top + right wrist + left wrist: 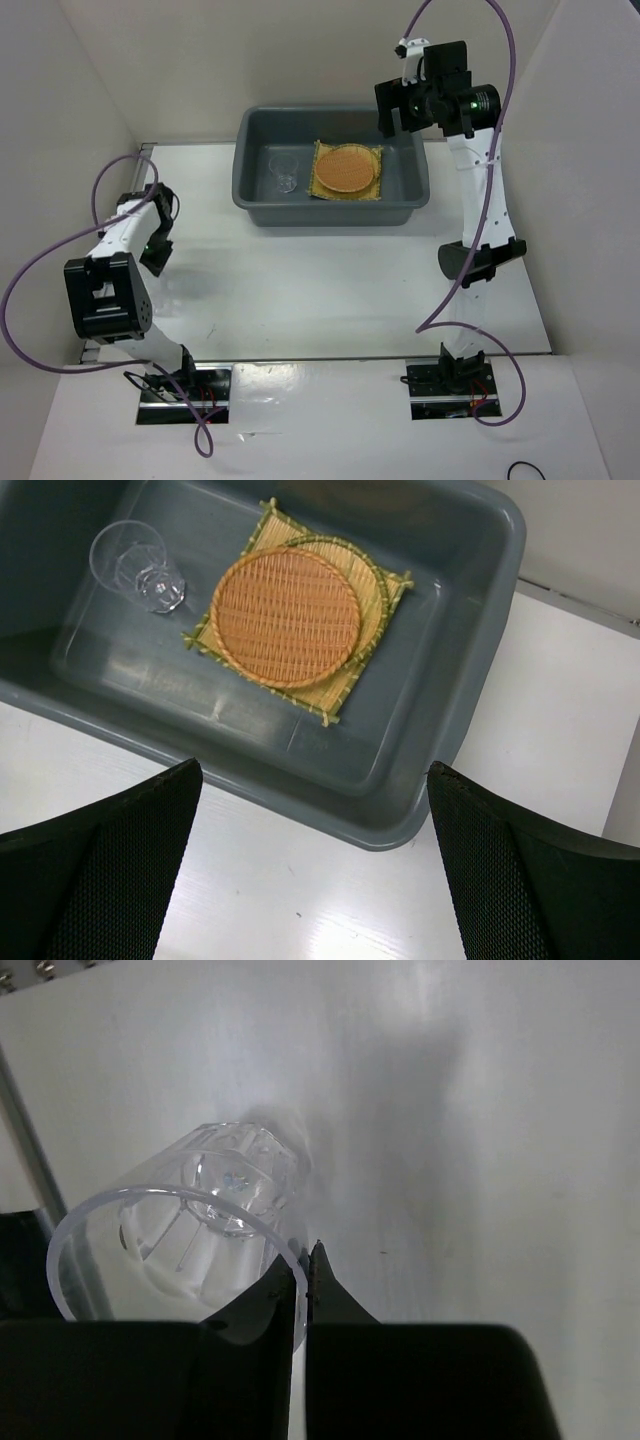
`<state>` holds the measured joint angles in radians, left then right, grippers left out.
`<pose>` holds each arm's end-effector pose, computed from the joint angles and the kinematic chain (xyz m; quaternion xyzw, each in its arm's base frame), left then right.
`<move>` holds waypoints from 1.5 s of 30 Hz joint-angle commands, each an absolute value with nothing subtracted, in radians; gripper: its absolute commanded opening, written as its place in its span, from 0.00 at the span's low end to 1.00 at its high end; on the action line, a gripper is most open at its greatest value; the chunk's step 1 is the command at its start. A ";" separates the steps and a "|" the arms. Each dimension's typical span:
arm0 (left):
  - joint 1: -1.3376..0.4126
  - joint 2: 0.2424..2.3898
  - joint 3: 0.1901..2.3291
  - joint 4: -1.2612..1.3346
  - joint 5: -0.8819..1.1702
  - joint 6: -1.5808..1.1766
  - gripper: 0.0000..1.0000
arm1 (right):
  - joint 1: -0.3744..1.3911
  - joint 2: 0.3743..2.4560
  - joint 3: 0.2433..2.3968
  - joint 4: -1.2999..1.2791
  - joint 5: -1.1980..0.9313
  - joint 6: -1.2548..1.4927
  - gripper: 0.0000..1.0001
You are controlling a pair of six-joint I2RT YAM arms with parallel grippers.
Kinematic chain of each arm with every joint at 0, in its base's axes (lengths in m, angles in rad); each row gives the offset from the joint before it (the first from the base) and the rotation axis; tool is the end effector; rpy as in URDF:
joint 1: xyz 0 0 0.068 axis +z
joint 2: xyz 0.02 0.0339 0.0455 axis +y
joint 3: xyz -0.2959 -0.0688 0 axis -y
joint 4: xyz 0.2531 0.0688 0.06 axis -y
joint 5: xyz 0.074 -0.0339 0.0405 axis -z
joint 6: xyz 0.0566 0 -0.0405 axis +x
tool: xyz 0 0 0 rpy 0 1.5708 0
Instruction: Place the mixed dishes into the plastic bin
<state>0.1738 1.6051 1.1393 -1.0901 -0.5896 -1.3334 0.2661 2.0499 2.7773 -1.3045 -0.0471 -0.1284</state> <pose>0.2753 0.0803 0.2281 -0.6563 0.6963 0.2392 0.1651 0.3996 0.1117 0.5180 -0.1832 0.8596 0.0534 0.4740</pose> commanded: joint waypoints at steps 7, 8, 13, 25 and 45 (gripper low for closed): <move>0.144 1.226 1.299 -0.566 -0.249 -0.971 0.00 | 0.275 2.051 2.810 -1.298 -0.049 -0.126 0.97; 0.144 1.153 1.254 -0.376 -0.195 -0.971 0.00 | 0.275 2.051 2.810 -1.298 -0.049 -0.126 0.97; 0.068 1.355 1.509 -0.299 0.165 -0.763 0.00 | 0.275 2.051 2.810 -1.298 -0.049 -0.126 0.97; -0.380 2.276 2.669 -1.224 -0.087 -0.448 0.00 | 0.275 2.031 2.819 -1.298 -0.040 -0.126 0.97; -0.445 2.546 2.658 -1.213 -0.170 -0.446 0.00 | 0.275 1.974 2.737 -1.298 -0.002 -0.135 0.97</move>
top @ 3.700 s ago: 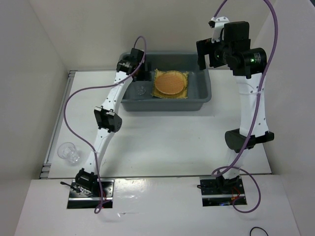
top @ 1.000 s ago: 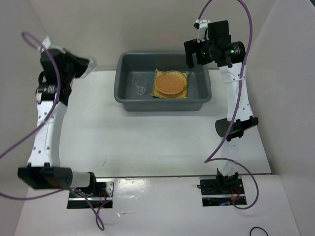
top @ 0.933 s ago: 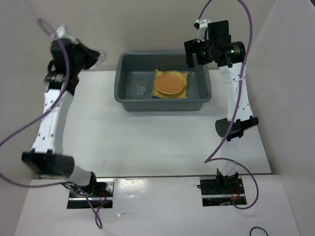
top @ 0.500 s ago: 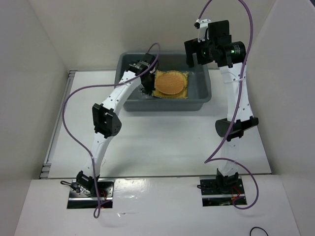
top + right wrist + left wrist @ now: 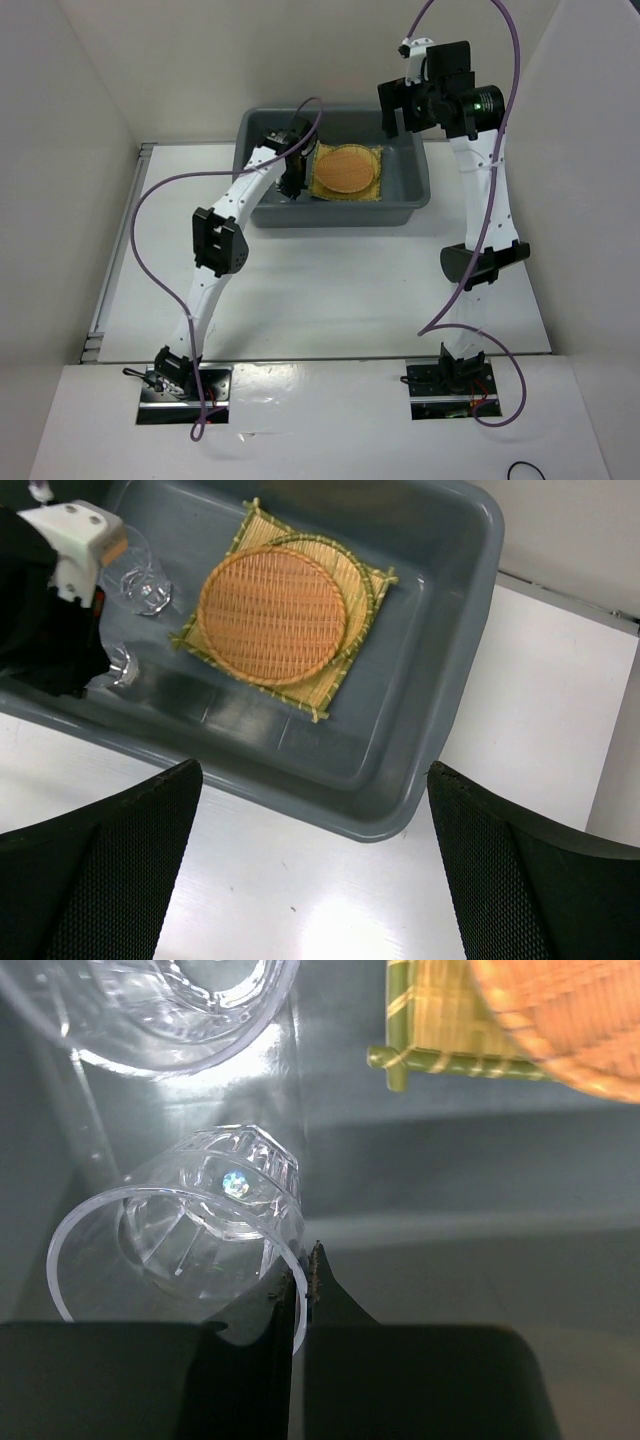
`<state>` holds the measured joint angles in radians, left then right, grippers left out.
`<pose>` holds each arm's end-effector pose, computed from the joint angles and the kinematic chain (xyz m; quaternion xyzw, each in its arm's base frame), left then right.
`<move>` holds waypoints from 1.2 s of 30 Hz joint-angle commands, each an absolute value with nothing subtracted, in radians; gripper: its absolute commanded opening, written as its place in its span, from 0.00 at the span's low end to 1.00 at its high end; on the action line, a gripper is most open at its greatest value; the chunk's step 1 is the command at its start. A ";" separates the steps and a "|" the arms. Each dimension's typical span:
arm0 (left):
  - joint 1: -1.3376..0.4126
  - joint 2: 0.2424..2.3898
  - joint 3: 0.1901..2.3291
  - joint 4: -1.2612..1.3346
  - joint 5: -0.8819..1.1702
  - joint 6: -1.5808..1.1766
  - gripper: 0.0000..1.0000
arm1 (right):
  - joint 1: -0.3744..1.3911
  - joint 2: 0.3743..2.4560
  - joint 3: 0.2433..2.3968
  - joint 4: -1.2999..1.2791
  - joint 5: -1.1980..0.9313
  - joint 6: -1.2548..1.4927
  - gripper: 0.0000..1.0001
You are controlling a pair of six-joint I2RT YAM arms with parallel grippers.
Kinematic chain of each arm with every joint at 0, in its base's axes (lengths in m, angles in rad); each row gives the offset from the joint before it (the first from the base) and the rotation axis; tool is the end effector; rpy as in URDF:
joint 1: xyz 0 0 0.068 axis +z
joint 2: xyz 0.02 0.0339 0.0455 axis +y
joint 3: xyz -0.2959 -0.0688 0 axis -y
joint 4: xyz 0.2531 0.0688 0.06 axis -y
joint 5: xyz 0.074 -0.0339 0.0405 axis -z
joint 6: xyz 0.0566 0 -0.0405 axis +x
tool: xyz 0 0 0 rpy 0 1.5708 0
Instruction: Place the mixed dishes into the plastic bin
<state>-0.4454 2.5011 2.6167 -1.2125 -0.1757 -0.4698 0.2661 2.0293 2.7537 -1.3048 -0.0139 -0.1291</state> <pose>0.5105 -0.2327 0.2637 -0.0324 0.9680 -0.0268 0.2475 0.3953 0.1086 0.5199 -0.1760 0.8621 0.0386 0.4737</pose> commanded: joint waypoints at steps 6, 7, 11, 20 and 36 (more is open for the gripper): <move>-0.413 2.579 2.669 -1.204 -0.147 -0.446 0.10 | 0.275 1.974 2.737 -1.298 -0.002 -0.135 0.97; -0.413 2.579 2.669 -1.204 -0.147 -0.446 0.14 | 0.275 1.974 2.737 -1.298 -0.011 -0.135 0.97; -0.403 2.566 2.729 -1.204 -0.161 -0.456 0.45 | 0.275 1.974 2.718 -1.298 -0.011 -0.135 0.97; -0.413 2.412 3.066 -1.233 -0.299 -0.525 0.91 | 0.275 1.974 2.620 -1.298 -0.092 -0.115 0.31; -0.551 2.019 2.860 -1.298 -0.603 -0.546 0.96 | 0.367 2.423 2.844 -1.298 -0.498 -0.312 0.00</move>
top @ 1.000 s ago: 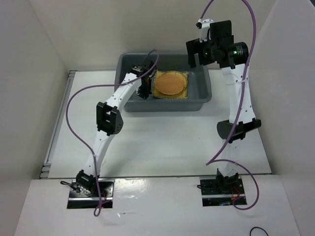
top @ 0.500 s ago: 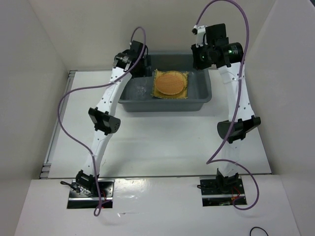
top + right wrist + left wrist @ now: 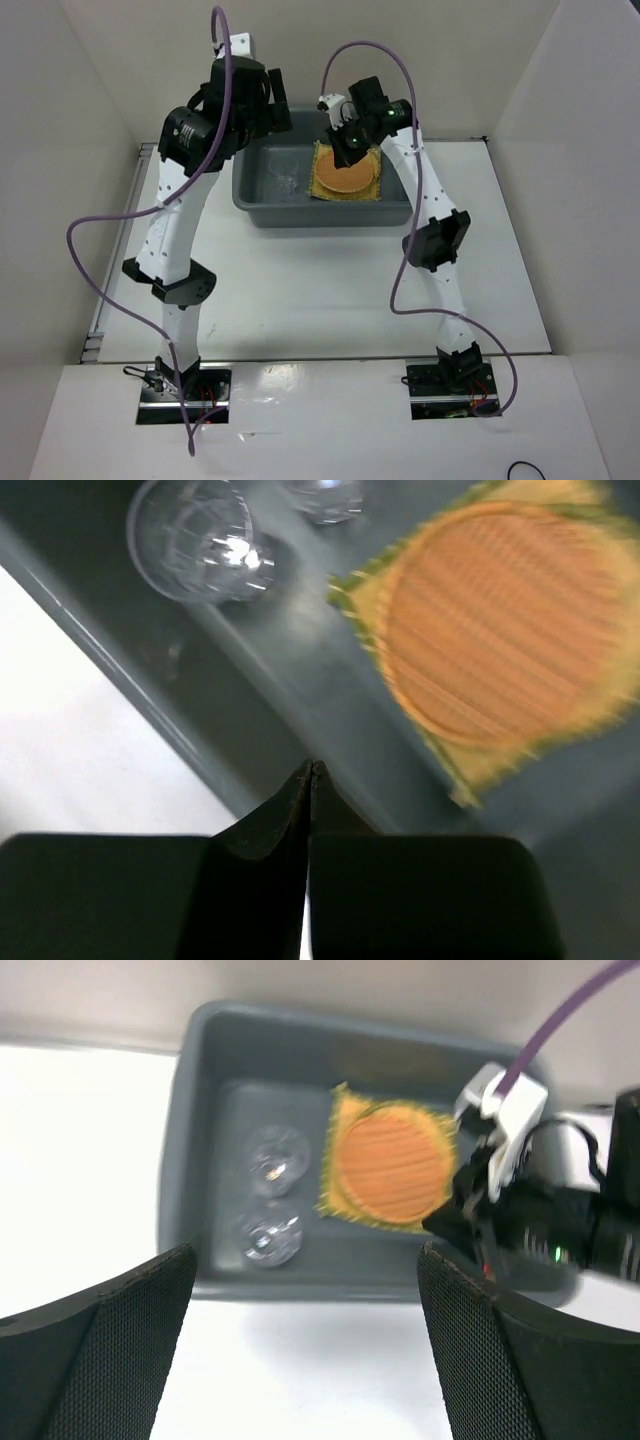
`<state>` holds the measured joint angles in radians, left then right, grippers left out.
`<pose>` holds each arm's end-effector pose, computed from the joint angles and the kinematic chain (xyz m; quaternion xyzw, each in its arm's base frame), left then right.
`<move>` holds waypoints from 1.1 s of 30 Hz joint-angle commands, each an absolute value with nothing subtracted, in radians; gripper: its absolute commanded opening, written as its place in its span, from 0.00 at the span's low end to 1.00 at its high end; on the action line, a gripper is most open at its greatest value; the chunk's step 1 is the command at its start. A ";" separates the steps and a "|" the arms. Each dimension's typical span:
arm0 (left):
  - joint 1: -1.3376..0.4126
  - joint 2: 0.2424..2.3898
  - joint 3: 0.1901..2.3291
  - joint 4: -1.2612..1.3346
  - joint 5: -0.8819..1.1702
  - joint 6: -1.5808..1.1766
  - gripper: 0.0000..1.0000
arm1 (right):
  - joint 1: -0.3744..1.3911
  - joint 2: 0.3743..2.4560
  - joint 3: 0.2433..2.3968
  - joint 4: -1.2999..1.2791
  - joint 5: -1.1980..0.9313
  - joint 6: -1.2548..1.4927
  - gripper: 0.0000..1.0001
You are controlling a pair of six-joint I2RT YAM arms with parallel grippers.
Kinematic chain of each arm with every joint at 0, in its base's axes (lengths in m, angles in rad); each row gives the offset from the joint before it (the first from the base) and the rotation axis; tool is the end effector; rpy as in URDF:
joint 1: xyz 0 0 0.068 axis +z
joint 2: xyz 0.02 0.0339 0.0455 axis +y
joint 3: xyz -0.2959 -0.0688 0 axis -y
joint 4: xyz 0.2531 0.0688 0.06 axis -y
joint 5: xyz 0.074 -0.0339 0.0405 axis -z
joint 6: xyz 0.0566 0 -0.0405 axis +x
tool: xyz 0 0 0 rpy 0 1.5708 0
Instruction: Place the mixed dishes into the plastic bin
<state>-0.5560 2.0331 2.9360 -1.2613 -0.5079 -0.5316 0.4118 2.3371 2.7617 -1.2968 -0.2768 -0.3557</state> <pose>0.3349 -0.1757 0.5709 -0.1334 0.7972 -0.1086 0.5787 0.4646 0.2198 0.3873 -0.3922 0.8453 0.1391 0.3352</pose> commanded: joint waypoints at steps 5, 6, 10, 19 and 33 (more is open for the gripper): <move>-0.560 1.855 2.633 -1.298 -0.704 -0.564 1.00 | 0.339 2.586 2.968 -1.298 -0.693 -0.135 0.00; -0.560 1.797 2.528 -1.298 -0.719 -0.578 1.00 | 0.339 2.597 2.988 -1.298 -0.681 -0.135 0.00; -0.535 1.611 2.181 -1.203 -0.721 -0.612 1.00 | 0.377 2.626 3.000 -1.298 -0.736 -0.135 0.00; -0.434 1.229 1.697 -0.991 -0.545 -0.698 1.00 | 0.411 2.733 3.054 -1.298 -0.750 -0.144 0.00; -0.360 1.154 1.605 -1.045 -0.502 -0.698 1.00 | 0.430 2.850 3.131 -1.249 -0.424 -0.147 0.00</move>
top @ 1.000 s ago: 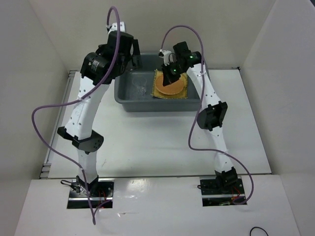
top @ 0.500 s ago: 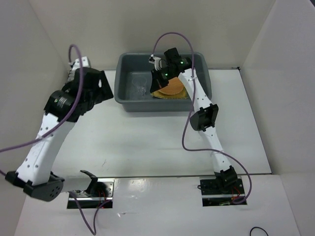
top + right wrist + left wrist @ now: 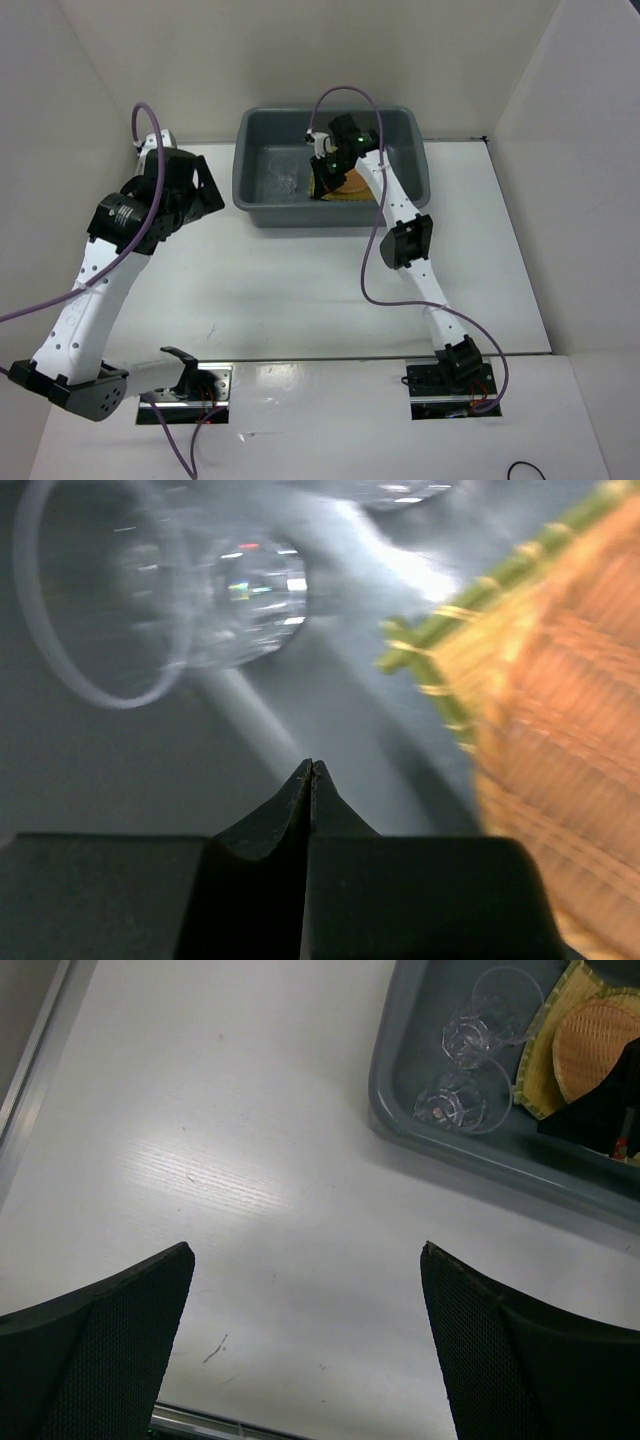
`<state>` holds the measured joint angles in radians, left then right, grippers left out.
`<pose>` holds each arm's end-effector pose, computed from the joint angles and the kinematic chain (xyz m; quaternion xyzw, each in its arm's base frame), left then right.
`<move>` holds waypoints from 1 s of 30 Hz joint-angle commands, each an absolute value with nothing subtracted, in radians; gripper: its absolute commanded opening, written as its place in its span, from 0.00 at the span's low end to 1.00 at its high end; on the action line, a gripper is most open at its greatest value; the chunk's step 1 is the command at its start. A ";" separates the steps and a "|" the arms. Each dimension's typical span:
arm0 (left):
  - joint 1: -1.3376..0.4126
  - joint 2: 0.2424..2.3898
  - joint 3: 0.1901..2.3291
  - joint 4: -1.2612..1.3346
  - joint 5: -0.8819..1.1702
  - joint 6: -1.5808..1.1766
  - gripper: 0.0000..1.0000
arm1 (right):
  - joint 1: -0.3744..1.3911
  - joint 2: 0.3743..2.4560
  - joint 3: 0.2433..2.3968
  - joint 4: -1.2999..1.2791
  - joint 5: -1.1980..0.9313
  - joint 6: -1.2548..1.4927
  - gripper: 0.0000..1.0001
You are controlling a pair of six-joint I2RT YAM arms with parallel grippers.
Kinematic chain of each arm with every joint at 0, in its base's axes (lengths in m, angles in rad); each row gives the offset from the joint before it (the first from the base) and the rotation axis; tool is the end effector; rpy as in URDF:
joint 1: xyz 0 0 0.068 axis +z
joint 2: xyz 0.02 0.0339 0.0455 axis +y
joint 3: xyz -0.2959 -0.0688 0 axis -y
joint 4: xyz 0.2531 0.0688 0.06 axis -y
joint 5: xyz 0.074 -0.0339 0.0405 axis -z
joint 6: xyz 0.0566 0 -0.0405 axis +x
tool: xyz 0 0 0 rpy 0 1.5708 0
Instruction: Place the mixed dishes into the plastic bin
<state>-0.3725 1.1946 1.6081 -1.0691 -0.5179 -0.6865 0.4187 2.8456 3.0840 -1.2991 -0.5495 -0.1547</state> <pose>0.2119 -0.0527 0.4703 -0.2473 0.8389 -0.0174 0.4846 0.5311 0.2687 0.2112 -0.3290 0.8740 0.2922 0.2062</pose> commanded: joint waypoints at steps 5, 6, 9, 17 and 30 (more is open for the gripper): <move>-0.351 1.141 1.571 -1.035 -0.492 -0.689 1.00 | 0.439 2.839 3.131 -1.177 -0.148 -0.111 0.00; -0.342 1.141 1.571 -1.026 -0.483 -0.689 1.00 | 0.448 2.839 3.131 -1.167 -0.103 -0.092 0.00; -0.333 1.132 1.549 -1.026 -0.474 -0.689 1.00 | 0.448 2.839 3.131 -1.167 -0.037 -0.092 0.00; -0.324 1.123 1.528 -1.017 -0.456 -0.680 1.00 | 0.448 2.804 3.131 -1.157 -0.263 -0.124 0.00; -0.304 1.081 1.489 -1.028 -0.446 -0.680 1.00 | 0.457 2.847 3.131 -1.117 0.116 -0.078 0.00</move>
